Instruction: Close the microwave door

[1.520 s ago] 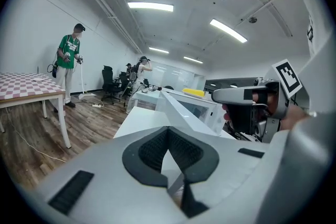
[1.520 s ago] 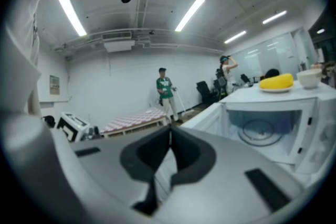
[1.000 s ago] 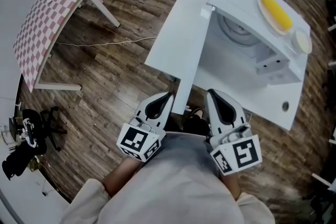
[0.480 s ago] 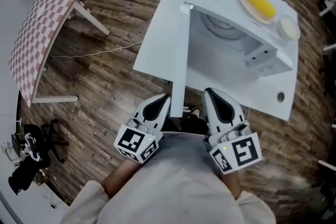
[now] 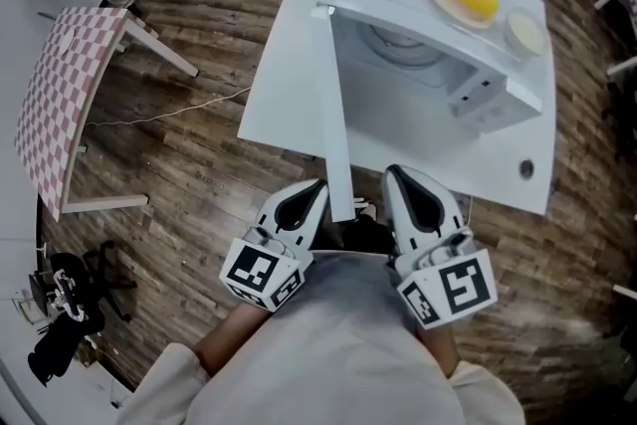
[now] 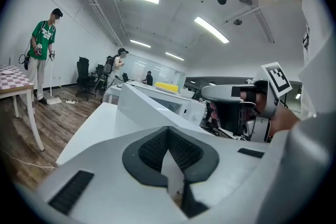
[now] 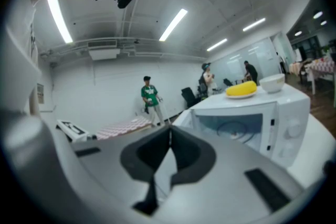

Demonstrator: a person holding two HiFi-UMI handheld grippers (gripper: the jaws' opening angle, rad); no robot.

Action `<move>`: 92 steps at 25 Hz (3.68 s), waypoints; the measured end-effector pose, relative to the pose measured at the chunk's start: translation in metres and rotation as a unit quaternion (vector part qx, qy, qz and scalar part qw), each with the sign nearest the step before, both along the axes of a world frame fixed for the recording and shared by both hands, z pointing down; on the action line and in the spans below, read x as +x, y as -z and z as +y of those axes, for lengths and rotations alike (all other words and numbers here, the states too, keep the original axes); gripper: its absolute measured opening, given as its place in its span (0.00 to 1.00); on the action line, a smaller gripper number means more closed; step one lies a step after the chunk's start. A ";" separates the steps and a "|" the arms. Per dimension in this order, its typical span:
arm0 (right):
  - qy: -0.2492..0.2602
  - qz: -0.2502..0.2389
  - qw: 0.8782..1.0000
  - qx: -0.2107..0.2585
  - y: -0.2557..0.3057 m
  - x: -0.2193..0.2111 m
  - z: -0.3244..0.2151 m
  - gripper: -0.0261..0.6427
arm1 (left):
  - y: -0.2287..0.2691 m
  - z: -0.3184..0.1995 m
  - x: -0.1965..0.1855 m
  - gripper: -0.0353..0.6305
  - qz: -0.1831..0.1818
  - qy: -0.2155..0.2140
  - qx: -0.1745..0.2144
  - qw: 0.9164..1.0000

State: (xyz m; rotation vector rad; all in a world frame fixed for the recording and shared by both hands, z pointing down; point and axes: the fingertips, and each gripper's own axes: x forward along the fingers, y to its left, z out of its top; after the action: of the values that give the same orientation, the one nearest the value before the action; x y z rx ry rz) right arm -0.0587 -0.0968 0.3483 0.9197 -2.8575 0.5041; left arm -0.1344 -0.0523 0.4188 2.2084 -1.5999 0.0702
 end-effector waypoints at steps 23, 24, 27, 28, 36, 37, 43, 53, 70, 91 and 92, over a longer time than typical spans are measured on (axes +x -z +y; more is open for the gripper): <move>-0.057 0.019 0.998 0.004 -0.001 0.055 -0.009 0.07 | 0.007 -0.036 0.067 0.08 0.008 -0.071 0.012 0.997; -0.058 0.018 0.998 0.004 -0.001 0.056 -0.010 0.07 | 0.007 -0.037 0.069 0.08 0.008 -0.073 0.012 0.997; -0.063 0.015 0.998 0.005 0.000 0.062 -0.012 0.07 | 0.008 -0.040 0.076 0.08 0.007 -0.079 0.014 0.997; -0.064 0.014 0.998 0.006 0.000 0.064 -0.013 0.07 | 0.008 -0.041 0.078 0.08 0.006 -0.081 0.015 0.997; -0.068 0.005 0.998 0.008 0.000 0.081 -0.022 0.07 | 0.012 -0.052 0.095 0.08 -0.005 -0.083 0.021 0.996; -0.068 0.005 0.998 0.008 0.000 0.084 -0.023 0.07 | 0.012 -0.053 0.097 0.08 -0.007 -0.083 0.023 0.996; -0.073 0.000 0.997 0.011 -0.001 0.092 -0.025 0.07 | 0.011 -0.062 0.105 0.08 -0.012 -0.085 0.026 0.996; -0.099 0.003 0.995 0.007 -0.003 0.117 -0.030 0.07 | 0.007 -0.073 0.128 0.08 -0.004 -0.113 0.024 0.993; -0.117 0.000 0.993 0.008 -0.003 0.126 -0.065 0.07 | 0.010 -0.110 0.145 0.08 0.004 -0.138 0.028 0.990; -0.158 0.017 0.987 -0.014 -0.011 0.158 -0.088 0.07 | 0.015 -0.168 0.172 0.08 0.037 -0.151 0.028 0.987; -0.159 0.017 0.987 -0.014 -0.011 0.159 -0.088 0.07 | 0.014 -0.169 0.173 0.08 0.039 -0.152 0.027 0.987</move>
State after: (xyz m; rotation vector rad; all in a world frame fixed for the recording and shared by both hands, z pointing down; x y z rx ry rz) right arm 0.1001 -0.1850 0.3595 1.3733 -2.6751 0.5488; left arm 0.0389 -0.2216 0.4051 2.4486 -1.2264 0.0268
